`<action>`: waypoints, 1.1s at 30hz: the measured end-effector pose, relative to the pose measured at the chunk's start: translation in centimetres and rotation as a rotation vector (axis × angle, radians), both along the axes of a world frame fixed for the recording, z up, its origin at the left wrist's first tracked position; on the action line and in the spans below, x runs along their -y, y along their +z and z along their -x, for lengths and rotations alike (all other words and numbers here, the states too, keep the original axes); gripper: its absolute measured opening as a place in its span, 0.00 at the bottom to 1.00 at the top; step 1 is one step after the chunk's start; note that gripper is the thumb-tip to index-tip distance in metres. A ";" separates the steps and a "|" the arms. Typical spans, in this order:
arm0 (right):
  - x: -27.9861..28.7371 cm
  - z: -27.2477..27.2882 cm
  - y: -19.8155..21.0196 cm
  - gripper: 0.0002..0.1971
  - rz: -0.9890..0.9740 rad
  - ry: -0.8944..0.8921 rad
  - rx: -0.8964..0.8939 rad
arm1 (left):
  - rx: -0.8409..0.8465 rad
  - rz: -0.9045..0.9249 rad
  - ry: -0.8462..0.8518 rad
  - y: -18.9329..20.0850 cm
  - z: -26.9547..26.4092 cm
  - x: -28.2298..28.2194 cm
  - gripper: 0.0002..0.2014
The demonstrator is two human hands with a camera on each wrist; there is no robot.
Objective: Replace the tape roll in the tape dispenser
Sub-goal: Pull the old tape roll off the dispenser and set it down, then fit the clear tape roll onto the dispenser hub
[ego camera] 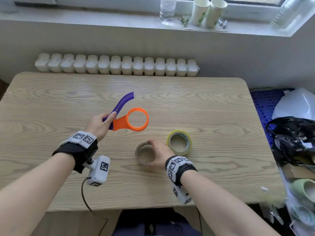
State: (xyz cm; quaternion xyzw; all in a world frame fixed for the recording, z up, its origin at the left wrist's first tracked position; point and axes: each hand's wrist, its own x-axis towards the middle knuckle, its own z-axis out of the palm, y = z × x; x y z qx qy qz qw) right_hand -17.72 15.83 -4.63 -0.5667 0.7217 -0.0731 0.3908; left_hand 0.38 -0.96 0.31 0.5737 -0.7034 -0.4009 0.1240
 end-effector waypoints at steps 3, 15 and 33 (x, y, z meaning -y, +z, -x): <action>-0.4 -0.1 -0.5 0.48 -0.021 0.025 -0.004 | 0.005 0.000 -0.008 -0.6 0.2 -0.3 0.17; -1.8 3.6 0.4 0.44 0.231 -0.193 -0.155 | 0.028 -0.016 -0.066 -1.0 2.7 -0.9 0.17; -3.2 8.7 -0.1 0.56 0.029 -0.403 -0.111 | 0.025 -0.047 -0.078 -1.1 4.1 -3.2 0.16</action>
